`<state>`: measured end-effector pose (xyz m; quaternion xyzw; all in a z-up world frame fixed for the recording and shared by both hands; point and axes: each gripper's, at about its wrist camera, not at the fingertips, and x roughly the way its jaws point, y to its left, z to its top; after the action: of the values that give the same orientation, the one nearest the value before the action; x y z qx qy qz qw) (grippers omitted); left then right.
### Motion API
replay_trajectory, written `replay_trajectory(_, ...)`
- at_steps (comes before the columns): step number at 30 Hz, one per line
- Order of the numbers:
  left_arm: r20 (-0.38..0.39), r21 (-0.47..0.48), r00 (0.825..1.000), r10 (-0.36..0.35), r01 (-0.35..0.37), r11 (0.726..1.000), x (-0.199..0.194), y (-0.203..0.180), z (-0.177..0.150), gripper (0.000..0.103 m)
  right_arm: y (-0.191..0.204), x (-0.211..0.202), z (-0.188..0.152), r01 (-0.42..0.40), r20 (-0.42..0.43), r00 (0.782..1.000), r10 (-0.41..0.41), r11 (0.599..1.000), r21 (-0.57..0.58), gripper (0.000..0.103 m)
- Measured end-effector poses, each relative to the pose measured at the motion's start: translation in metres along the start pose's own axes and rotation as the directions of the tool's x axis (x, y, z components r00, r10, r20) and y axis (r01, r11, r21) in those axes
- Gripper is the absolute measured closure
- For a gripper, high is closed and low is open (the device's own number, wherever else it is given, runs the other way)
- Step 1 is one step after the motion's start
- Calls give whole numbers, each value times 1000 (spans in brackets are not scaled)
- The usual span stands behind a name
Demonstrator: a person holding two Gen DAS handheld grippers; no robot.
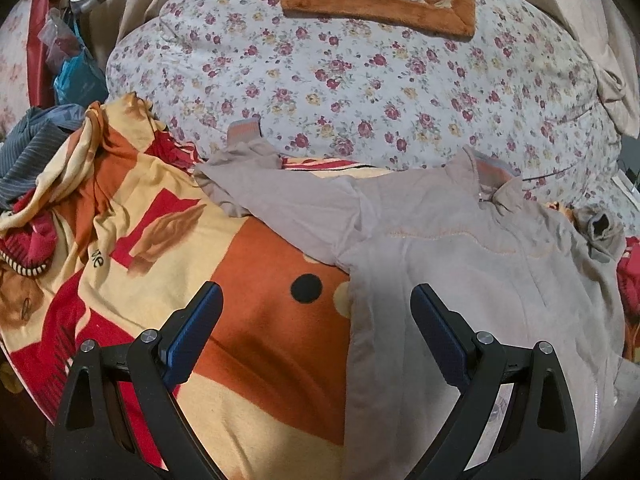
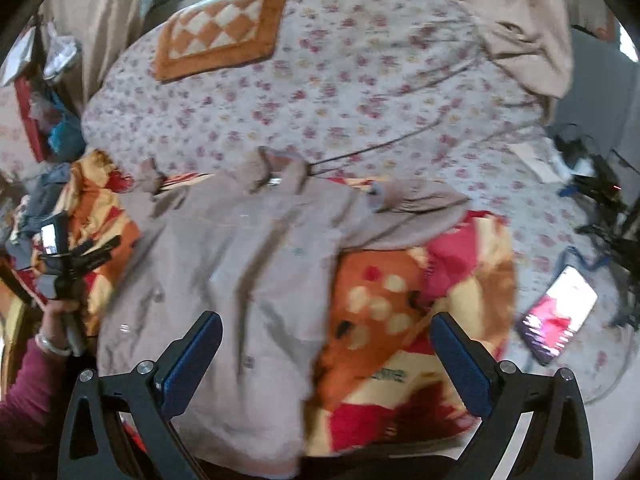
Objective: Fold large clothes
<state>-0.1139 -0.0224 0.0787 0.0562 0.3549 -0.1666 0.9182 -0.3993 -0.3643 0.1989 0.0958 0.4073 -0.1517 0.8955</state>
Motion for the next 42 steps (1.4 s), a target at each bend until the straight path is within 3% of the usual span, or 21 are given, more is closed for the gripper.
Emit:
replay_trajectory(8, -28, -22, 999, 43, -44, 999, 12, 11, 0, 8, 67, 90, 29, -124, -3, 992, 124, 992, -20, 1)
replay_trajectory(19, -63, -39, 994, 93, -96, 995, 33, 25, -2, 8, 114, 198, 48, -153, -34, 988, 153, 988, 0, 1)
replay_trajectory(28, -81, -24, 990, 113, -115, 993, 50, 18, 0, 8, 111, 229, 37, -132, -11, 991, 132, 991, -20, 1)
replay_trajectory(33, -89, -27, 991, 103, -106, 994, 55, 17, 1, 8, 107, 244, 37, -135, -70, 988, 136, 991, 15, 1)
replay_trajectory(42, -119, -74, 989, 85, -94, 993, 61, 23, 1, 8, 111, 246, 37, -149, -52, 987, 150, 989, 13, 1)
